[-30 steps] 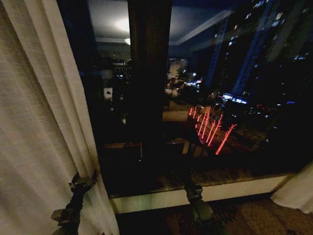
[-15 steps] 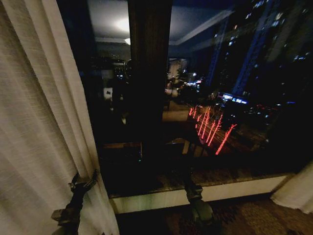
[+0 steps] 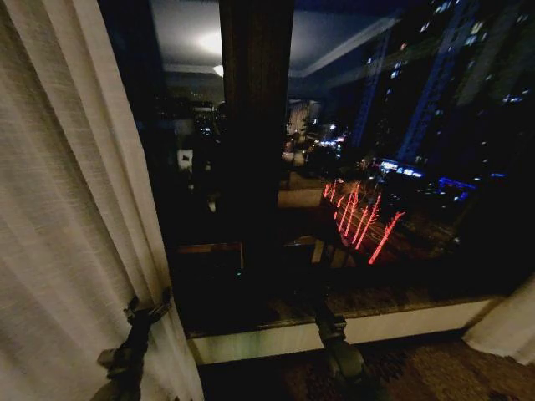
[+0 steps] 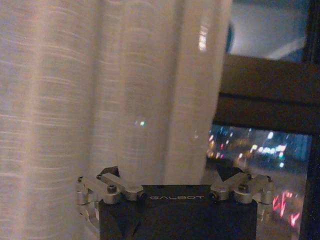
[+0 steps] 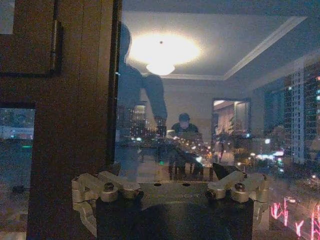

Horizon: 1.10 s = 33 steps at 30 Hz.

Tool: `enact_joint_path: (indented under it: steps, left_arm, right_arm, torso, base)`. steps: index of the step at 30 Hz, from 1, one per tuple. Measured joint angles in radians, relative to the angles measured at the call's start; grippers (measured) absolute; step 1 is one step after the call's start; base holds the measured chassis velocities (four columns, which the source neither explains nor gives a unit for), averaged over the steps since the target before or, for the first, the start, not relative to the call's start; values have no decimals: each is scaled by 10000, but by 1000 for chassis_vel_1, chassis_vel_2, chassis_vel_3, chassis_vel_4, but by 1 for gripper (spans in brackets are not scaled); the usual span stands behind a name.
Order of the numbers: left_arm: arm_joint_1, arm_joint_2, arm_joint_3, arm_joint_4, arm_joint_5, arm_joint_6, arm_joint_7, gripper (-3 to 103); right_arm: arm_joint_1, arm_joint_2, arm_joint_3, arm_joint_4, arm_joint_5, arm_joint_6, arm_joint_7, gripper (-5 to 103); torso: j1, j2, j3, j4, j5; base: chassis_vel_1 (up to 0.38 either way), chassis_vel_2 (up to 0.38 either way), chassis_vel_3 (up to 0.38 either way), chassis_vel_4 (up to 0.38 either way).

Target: Open the curtains by pulling them apart, changing their state from closed to fully open.

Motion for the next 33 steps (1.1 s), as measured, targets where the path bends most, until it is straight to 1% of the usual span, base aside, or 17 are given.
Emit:
enact_joint_path:
  steps: [3,4,7,8,9,10,11,13,14,23,25,26,27,30,31,32,33]
  left_arm:
    - [-250,42,572,-465,391,1056,-978,100]
    - [-250,42,572,-465,391,1056,-978,100]
    - [-518,85,1185,-969,814,2209,-2046,100]
    - [-555,91,1275,-1041,873,2374,-2196,100]
    - [-555,91,1275,-1041,873,2374,-2196,100]
    - [-636,103,1469,-1199,1005,2725,-2519,100]
    - [-709,114,1584,-1305,1285,2767,-2839,100]
    - [-764,113,1595,-1332,1669,2499,-3119,100]
    - [-765,104,1593,-1329,1766,2422,-3164,100]
    - [-693,169,1384,-1263,1817,2121,-3102,100]
    - [-593,219,1258,-1158,1749,1603,-2714,100]
    - [-530,243,1187,-1072,1714,1202,-2427,100]
    - [-530,243,1187,-1072,1714,1202,-2427,100]
    - [-369,331,1077,-734,1691,-145,-1522,100]
    - [-338,354,1080,-662,1686,-425,-1368,100]
    - [-338,354,1080,-662,1686,-425,-1368,100]
    - [-276,364,1081,-617,1669,-667,-1262,100]
  right_arm:
    - [0,0,0,0,0,0,0,100]
    - [0,0,0,0,0,0,0,100]
    - [0,0,0,0,0,0,0,100]
    - [0,0,0,0,0,0,0,100]
    - [0,0,0,0,0,0,0,100]
    - [0,0,0,0,0,0,0,100]
    - [0,0,0,0,0,0,0,100]
    - [0,0,0,0,0,0,0,100]
    - [0,0,0,0,0,0,0,100]
    - [0,0,0,0,0,0,0,100]
    - [1,0,0,0,0,0,0,100]
    - [0,0,0,0,0,0,0,100]
    - [0,0,0,0,0,0,0,100]
    - [0,0,0,0,0,0,0,100]
    - [0,0,0,0,0,0,0,100]
    - [0,0,0,0,0,0,0,100]
    - [0,0,0,0,0,0,0,100]
  torso:
    - [0,0,0,0,0]
    - [0,0,0,0,0]
    - [0,0,0,0,0]
    - [0,0,0,0,0]
    - [0,0,0,0,0]
    - [0,0,0,0,0]
    - [0,0,0,-2,-2]
    - [0,0,0,0,2]
    - [0,0,0,0,-1]
    - [0,0,0,0,-1]
    - [0,0,0,0,-1]
    - [0,0,0,0,-1]
    - [0,0,0,0,-1]
    - [0,0,0,1,-1]
    - [0,0,0,0,-2]
    - [0,0,0,0,-2]
    - [0,0,0,0,-1]
  base:
    - [0,0,0,0]
    - [0,0,0,0]
    - [0,0,0,0]
    - [0,0,0,0]
    - [0,0,0,0]
    - [0,0,0,0]
    - [0,0,0,0]
    - [0,0,0,0]
    - [0,0,0,0]
    - [0,0,0,0]
    - [0,0,0,0]
    - [0,0,0,0]
    - [0,0,0,0]
    - [0,0,0,0]
    - [0,0,0,0]
    - [0,0,0,0]
    - [0,0,0,0]
